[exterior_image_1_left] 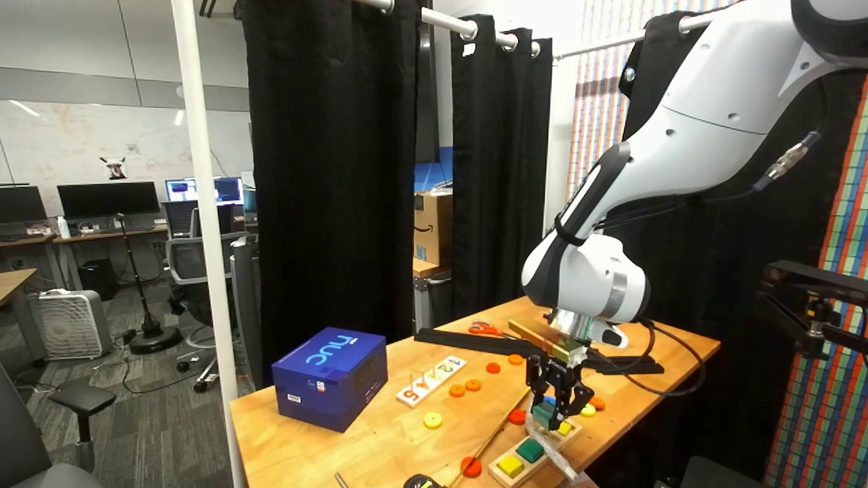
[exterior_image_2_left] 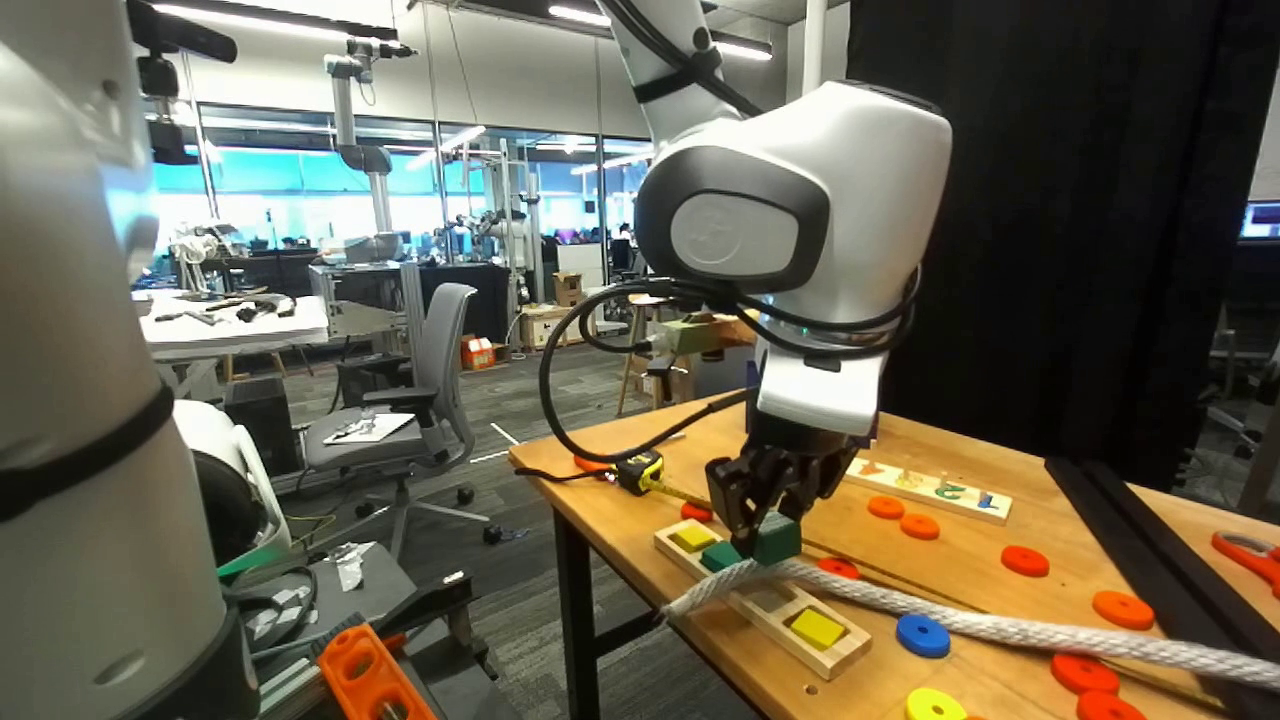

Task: Put the square on the wooden object.

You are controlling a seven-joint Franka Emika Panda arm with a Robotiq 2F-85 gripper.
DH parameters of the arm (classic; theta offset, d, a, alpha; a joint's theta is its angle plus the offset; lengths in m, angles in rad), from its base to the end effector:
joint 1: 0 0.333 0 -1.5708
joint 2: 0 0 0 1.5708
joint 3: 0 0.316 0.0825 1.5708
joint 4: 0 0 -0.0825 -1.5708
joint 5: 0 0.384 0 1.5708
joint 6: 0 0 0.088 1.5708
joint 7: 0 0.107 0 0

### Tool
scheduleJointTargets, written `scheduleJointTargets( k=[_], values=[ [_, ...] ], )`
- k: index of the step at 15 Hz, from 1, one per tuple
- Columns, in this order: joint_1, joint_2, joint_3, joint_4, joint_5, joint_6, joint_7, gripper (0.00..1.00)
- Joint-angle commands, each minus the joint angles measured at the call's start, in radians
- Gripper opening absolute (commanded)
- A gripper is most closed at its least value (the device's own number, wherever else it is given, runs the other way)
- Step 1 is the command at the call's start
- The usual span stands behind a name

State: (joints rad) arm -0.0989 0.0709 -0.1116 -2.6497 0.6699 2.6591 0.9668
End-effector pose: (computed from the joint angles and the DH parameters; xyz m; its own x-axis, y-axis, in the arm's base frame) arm 0.3997 -0.1042 0.2112 -0.1990 -0.9390 -0.2806 -0.9760 0.2157 -0.0296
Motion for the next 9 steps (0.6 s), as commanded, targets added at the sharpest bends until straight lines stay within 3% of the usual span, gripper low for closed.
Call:
scheduleJointTargets(
  k=[1,9],
  values=[
    [0.005,0.008,0.003,0.006,-0.007,0.018,0.006,0.21],
    [0.001,0.068,0.003,0.038,0.006,0.011,-0.015,0.21]
  ],
)
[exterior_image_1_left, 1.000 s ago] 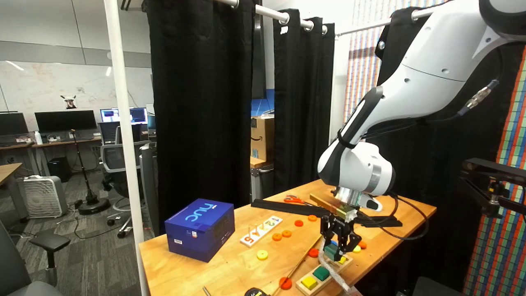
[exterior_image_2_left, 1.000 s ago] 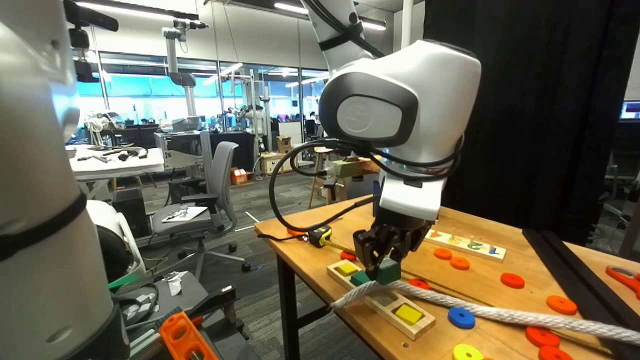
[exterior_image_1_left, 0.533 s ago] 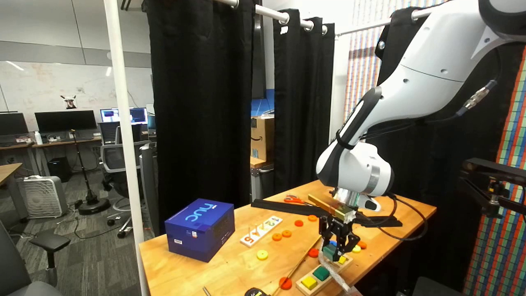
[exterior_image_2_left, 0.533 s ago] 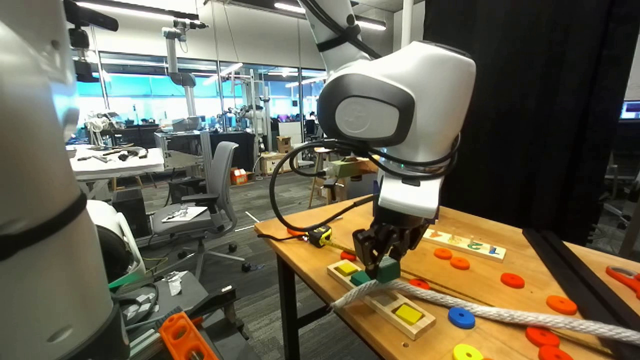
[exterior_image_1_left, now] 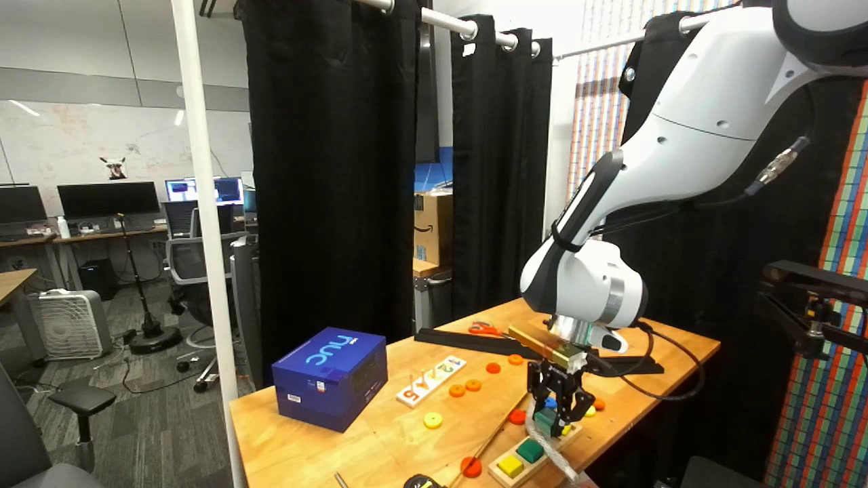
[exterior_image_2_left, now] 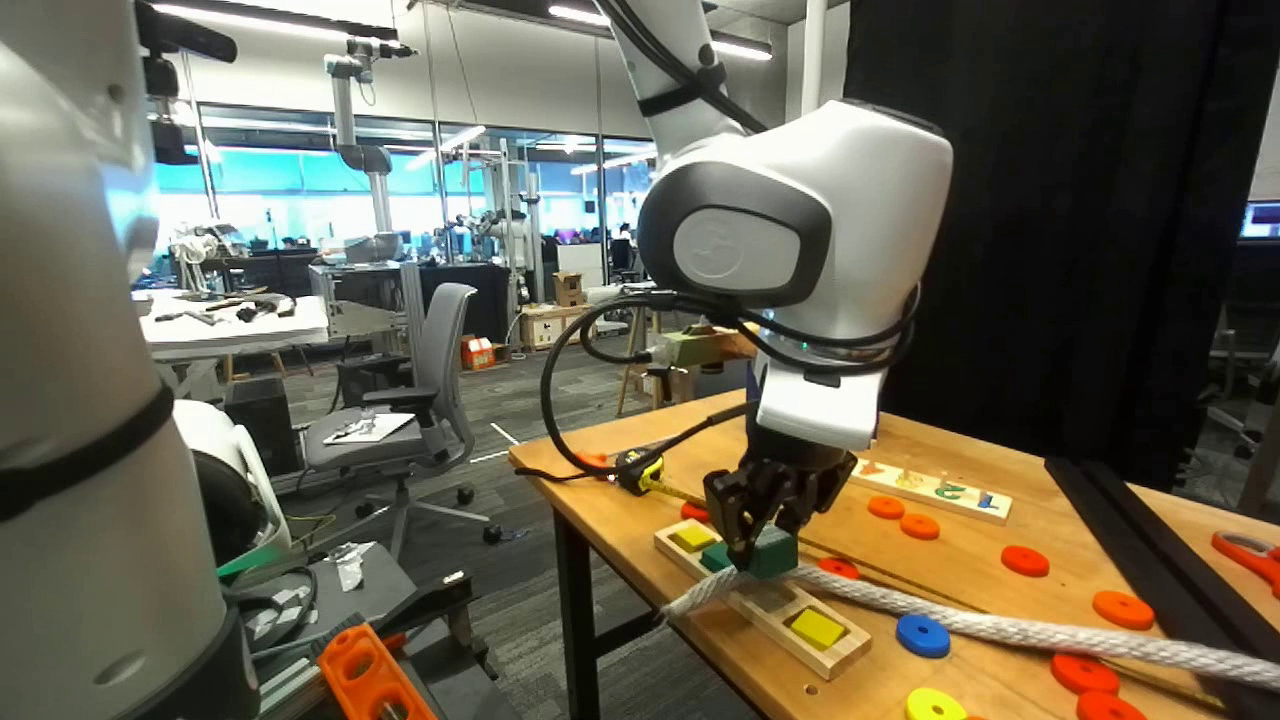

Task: Put the square on the wooden object.

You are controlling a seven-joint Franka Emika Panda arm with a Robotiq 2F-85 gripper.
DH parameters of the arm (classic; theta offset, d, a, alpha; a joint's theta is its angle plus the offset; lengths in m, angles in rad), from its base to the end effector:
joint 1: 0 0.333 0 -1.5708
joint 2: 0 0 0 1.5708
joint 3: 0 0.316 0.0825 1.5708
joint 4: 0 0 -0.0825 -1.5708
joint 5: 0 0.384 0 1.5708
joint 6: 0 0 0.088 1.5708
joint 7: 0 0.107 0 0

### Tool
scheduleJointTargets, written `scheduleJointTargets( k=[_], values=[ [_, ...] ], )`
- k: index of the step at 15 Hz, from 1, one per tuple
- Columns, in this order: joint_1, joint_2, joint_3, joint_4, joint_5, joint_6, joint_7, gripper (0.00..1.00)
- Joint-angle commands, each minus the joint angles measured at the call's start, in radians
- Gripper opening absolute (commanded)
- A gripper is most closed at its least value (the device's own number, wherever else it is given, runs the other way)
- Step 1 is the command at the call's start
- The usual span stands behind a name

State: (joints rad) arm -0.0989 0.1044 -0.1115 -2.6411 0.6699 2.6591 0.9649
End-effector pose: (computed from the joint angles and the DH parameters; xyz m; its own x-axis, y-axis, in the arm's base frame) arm 0.3991 -0.1045 0.2002 -0.2039 -0.9390 -0.2770 -0.9769 0.2138 -0.0055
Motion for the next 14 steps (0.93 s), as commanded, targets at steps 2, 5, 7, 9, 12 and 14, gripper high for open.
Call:
scheduleJointTargets(
  k=[2,5,7,9,12,14],
  values=[
    [0.0,0.056,0.001,0.041,0.003,0.011,-0.01,0.21],
    [-0.002,0.087,0.0,0.058,0.008,0.01,-0.017,0.21],
    [-0.001,0.103,0.0,0.067,0.007,0.009,-0.015,0.21],
    [-0.001,0.113,0.0,0.073,0.009,0.01,-0.015,0.21],
    [0.002,0.132,-0.002,0.085,0.003,0.011,0.0,0.21],
    [0.004,0.149,-0.004,0.096,0.0,0.008,0.007,0.21]
  ],
)
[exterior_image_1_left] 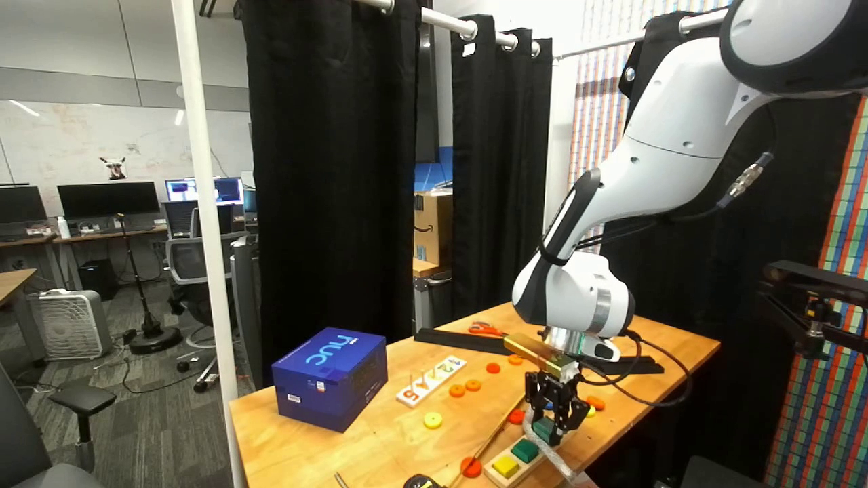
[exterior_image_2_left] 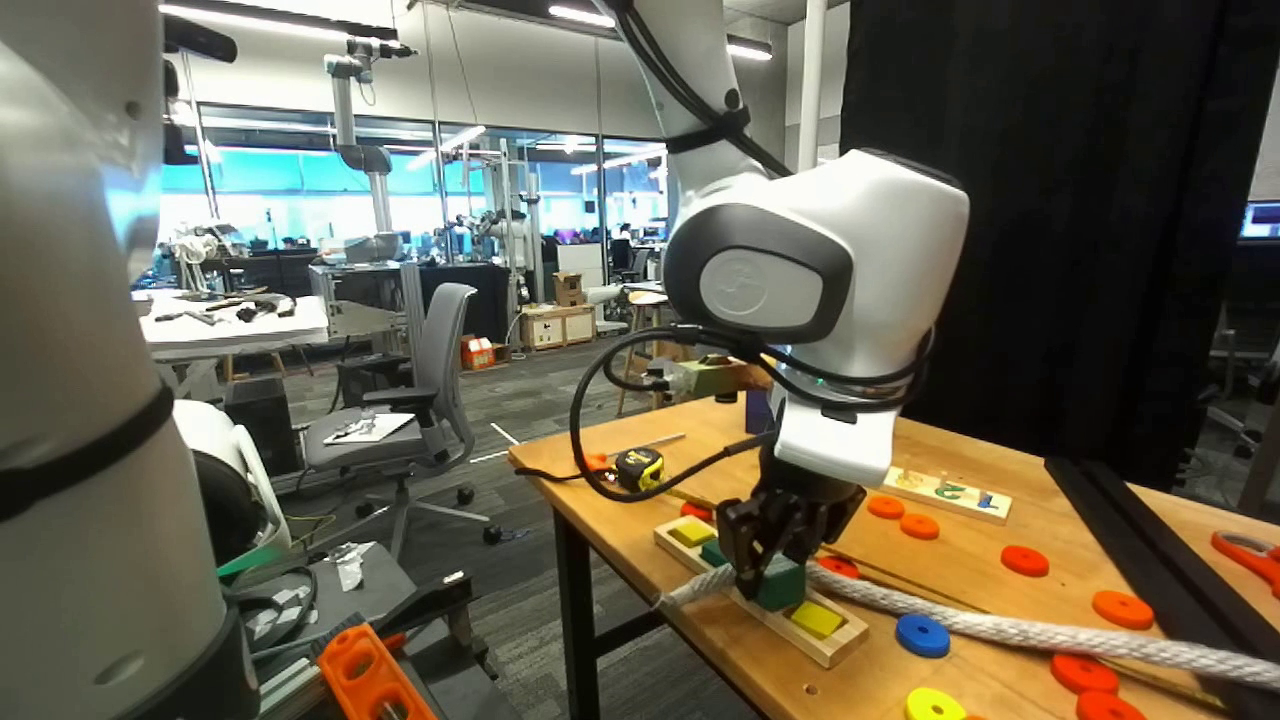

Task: Put the square on the wooden object.

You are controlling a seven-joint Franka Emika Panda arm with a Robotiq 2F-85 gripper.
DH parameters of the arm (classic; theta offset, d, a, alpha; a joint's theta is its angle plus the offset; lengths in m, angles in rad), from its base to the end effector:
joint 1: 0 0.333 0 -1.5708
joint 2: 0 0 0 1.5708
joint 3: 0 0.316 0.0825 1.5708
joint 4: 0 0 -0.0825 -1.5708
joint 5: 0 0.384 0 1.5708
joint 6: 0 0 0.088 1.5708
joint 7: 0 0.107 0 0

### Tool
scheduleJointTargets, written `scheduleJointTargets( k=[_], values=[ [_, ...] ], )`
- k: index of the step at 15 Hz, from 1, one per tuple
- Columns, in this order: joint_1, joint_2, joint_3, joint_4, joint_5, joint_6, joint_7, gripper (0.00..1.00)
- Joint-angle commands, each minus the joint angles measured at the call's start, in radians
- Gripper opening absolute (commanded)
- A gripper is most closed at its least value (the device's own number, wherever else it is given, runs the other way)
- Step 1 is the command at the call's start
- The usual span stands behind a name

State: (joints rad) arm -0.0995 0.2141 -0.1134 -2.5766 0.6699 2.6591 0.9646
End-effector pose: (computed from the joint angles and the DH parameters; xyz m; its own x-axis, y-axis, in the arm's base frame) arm 0.4111 -0.1097 0.1733 -0.2174 -0.9395 -0.2646 -0.9759 0.2148 0.0388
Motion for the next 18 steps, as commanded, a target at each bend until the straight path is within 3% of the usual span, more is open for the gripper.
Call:
scheduleJointTargets(
  k=[1,18],
  values=[
    [0.005,0.043,-0.002,0.036,-0.001,0.007,0.009,0.21],
    [-0.004,0.064,0.046,0.091,0.136,0.007,-0.182,0.21]
  ],
)
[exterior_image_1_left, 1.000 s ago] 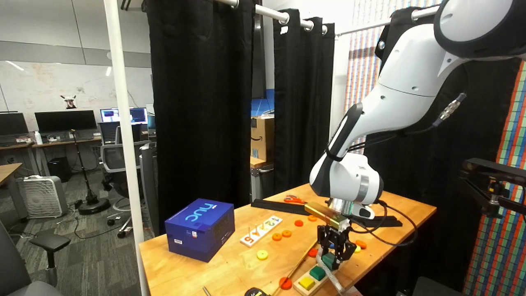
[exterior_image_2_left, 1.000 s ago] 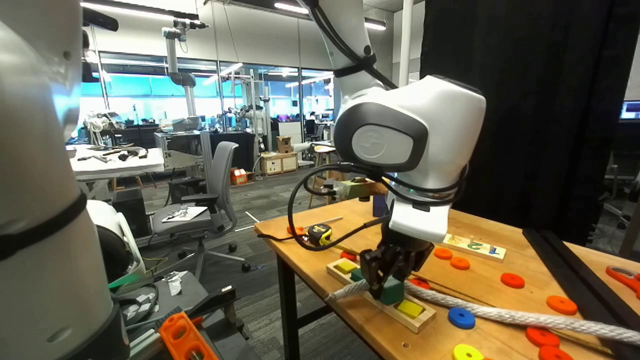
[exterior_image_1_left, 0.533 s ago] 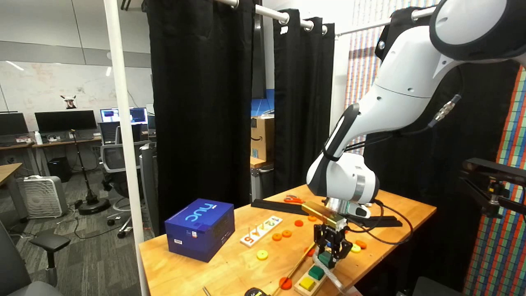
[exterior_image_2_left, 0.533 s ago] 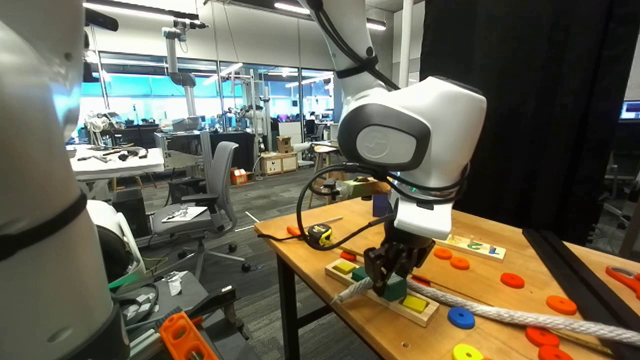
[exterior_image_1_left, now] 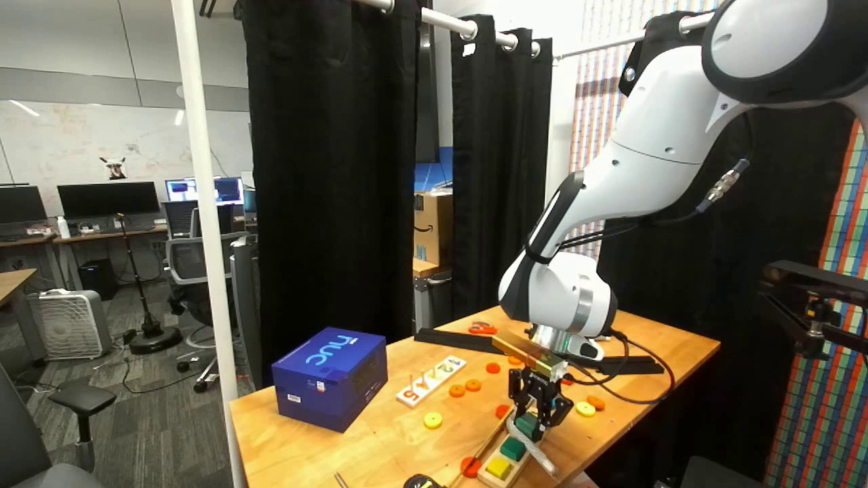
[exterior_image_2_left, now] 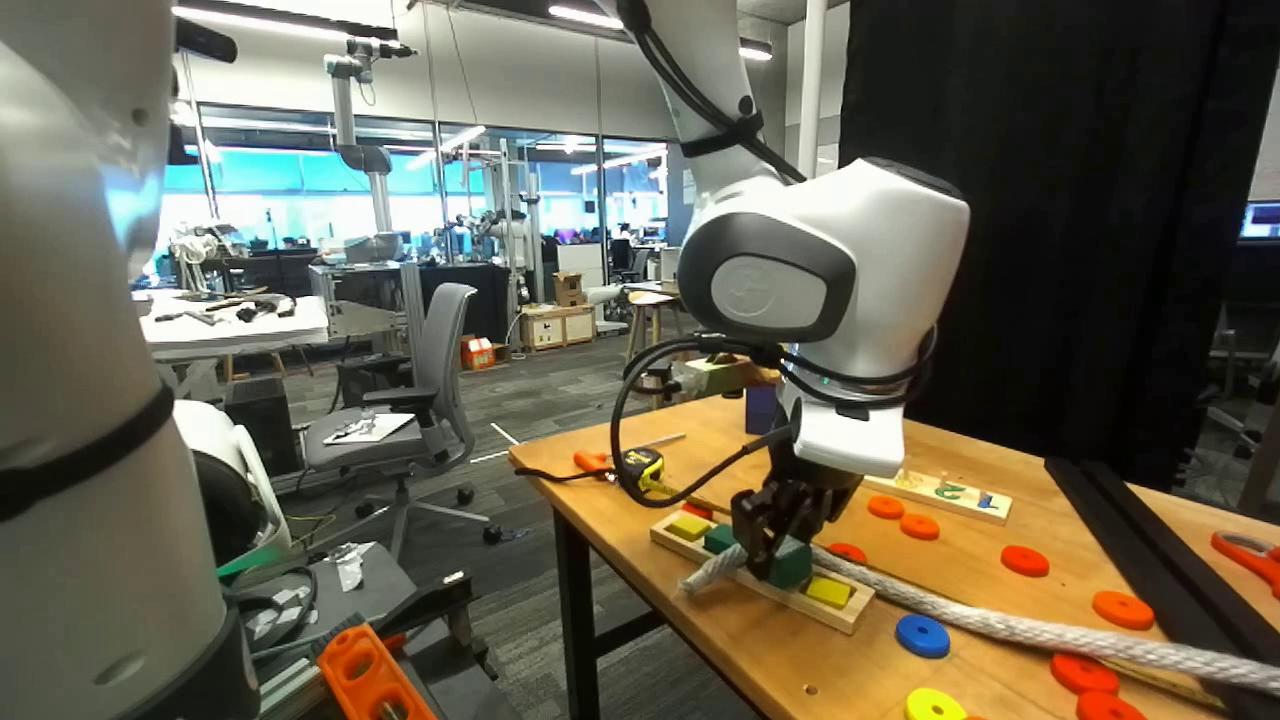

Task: Put the square on the wooden object.

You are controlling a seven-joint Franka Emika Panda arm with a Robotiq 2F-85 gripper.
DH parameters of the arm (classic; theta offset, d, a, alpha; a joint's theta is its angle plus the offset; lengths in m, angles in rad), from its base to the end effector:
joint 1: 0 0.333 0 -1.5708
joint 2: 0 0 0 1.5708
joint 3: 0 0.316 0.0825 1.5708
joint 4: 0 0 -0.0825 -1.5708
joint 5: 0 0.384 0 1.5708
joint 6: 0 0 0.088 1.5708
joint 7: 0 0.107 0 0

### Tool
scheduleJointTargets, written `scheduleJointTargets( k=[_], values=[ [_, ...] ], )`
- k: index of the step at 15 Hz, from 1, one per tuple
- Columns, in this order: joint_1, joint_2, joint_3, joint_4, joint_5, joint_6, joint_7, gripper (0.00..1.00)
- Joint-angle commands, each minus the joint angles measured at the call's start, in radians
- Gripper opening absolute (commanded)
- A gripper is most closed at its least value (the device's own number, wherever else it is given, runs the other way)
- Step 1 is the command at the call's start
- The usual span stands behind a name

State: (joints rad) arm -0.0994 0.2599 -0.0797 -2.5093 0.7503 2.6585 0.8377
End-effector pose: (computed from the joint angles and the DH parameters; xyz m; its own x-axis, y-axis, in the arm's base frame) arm 0.4353 -0.1005 0.1715 -0.1230 -0.9470 -0.2967 -0.9907 0.1348 -0.0196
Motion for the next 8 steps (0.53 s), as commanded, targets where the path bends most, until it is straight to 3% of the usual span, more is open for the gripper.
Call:
scheduleJointTargets(
  k=[1,2,6,8],
  values=[
    [-0.004,0.019,0.013,0.026,0.069,0.007,-0.066,0.7],
    [-0.004,0.019,0.014,0.028,0.084,0.007,-0.078,0.72],
    [0.001,0.02,0.013,0.033,0.124,0.005,-0.119,0.99],
    [0.004,0.019,0.012,0.034,0.138,0.005,-0.131,1.0]
  ],
)
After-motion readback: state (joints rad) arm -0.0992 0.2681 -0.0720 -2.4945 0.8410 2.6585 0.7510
